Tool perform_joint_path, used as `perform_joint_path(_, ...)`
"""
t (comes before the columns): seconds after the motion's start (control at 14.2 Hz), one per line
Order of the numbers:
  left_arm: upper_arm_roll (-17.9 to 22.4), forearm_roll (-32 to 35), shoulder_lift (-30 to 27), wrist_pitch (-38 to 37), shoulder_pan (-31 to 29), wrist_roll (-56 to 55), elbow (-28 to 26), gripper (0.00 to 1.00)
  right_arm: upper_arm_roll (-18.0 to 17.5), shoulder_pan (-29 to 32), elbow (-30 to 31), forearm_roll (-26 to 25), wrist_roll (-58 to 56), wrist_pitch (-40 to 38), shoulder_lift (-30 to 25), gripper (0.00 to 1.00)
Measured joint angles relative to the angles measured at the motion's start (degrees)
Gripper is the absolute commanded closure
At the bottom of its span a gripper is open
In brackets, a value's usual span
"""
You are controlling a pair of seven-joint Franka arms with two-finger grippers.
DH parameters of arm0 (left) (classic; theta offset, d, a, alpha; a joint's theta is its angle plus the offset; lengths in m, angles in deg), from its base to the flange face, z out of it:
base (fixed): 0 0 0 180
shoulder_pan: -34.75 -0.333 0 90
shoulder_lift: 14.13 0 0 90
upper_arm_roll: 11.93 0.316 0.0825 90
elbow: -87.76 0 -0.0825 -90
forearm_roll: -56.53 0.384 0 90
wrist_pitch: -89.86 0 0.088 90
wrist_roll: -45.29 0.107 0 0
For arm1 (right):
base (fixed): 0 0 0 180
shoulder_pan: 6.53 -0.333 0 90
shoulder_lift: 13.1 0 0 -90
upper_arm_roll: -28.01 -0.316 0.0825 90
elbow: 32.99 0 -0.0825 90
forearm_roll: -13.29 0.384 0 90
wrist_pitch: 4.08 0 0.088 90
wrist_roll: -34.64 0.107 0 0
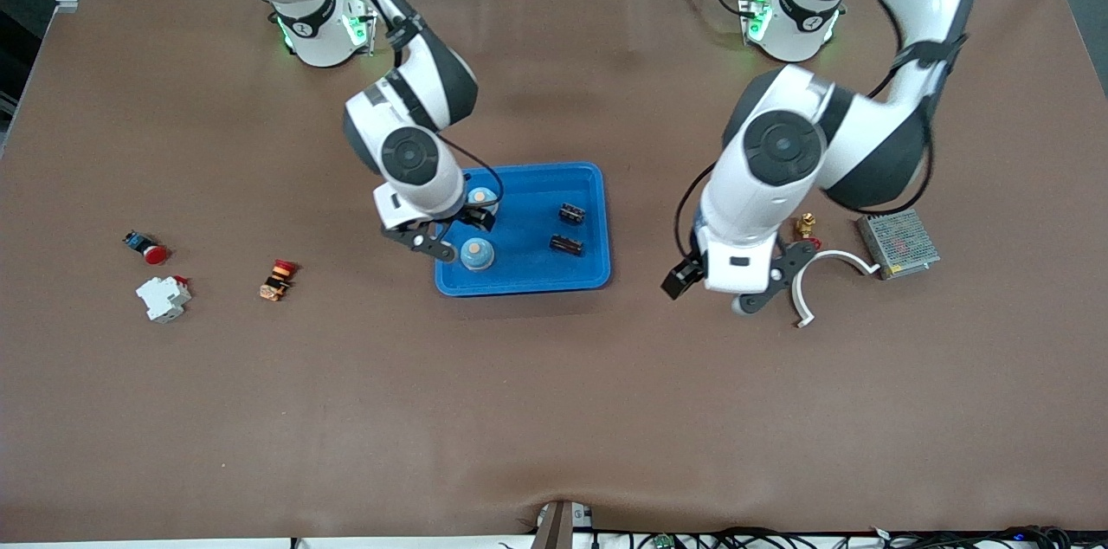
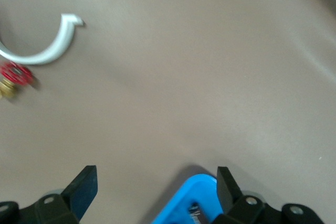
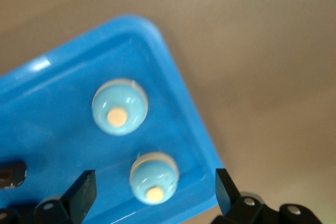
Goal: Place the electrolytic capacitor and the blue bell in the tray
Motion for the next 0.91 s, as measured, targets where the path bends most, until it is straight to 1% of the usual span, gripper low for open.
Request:
perform_joint_path(0.21,0.07,0.01,-5.49,-5.88,-3.65,9.98,-0.02,0.00,0.20,4.67,-3.78,-0.13,-9.08,-6.46,-0.68,0.00)
perform_joint_path(0.35,0.16,0.01,-8.66,-9.24,-5.73,15.74,-0.05,0.00,0.28,7.92,-5.50,-0.26,-13.97,-9.11,-2.15,0.00)
perform_joint_path(0.7,0.26,-0.02,-14.38,-14.65,-10.26,27.96,-0.16,0.00,0.44,17.61,-6.03,-0.66,-28.00,-11.45,-7.65,0.00)
perform_joint_path(0.91,0.32,-0.03,-16.81,-16.32,-12.28,35.86,-0.34,0.00,0.51,24.60,-6.02,-0.74,-38.54,-12.43,-9.11,0.00)
